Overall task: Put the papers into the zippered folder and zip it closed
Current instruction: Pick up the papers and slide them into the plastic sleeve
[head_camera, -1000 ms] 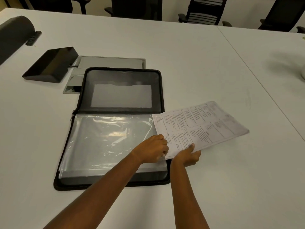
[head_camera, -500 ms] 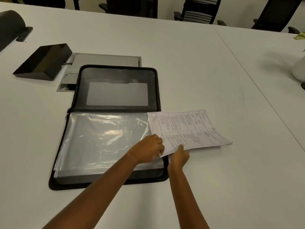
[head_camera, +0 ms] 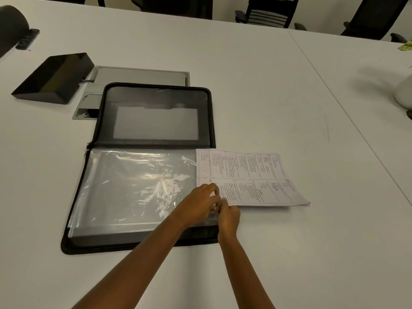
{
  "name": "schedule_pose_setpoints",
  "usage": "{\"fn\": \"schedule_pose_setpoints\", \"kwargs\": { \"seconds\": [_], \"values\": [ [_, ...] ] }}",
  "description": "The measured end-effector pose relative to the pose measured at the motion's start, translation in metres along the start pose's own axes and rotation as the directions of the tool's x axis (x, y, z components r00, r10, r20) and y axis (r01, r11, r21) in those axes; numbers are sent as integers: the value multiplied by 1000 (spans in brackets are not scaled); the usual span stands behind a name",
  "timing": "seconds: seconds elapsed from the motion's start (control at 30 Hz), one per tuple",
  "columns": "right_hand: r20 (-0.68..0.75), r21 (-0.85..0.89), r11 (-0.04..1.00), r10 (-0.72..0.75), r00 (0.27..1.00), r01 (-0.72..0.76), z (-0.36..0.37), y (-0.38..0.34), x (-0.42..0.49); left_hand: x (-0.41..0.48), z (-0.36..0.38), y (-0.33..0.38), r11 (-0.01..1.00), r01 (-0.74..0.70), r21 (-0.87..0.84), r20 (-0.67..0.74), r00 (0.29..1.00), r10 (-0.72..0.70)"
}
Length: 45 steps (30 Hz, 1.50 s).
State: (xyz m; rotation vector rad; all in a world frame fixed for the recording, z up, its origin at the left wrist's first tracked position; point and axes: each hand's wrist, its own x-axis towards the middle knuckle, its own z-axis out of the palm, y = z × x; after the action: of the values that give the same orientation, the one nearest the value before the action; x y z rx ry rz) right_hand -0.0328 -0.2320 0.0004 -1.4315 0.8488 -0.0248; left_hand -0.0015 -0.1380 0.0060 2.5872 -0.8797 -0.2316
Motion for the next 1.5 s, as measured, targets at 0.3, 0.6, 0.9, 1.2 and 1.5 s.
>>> {"fn": "schedule_pose_setpoints", "kwargs": {
  "seconds": [0.3, 0.6, 0.9, 1.2, 1.5],
  "values": [
    [133, 179, 960, 192, 972, -214, -65, 2, 29, -8, 22, 6, 997, 77, 26, 13, 997, -78],
    [-164, 315, 946, 130, 978, -73, -136, -35, 98, -7, 25, 13, 992, 110, 54, 5, 994, -110],
    [15, -254, 965, 68, 998, -62, -186, -95, 159, -9, 18, 19, 989, 127, 72, 0, 992, -128],
    [300, -311, 949, 149, 942, -51, -183, -100, 142, -6, 11, 24, 978, 145, 152, 11, 989, -149],
    [382, -203, 979, 94, 919, -16, -146, -77, 105, -3, 11, 29, 974, 178, 140, -16, 984, -178]
  ]
}}
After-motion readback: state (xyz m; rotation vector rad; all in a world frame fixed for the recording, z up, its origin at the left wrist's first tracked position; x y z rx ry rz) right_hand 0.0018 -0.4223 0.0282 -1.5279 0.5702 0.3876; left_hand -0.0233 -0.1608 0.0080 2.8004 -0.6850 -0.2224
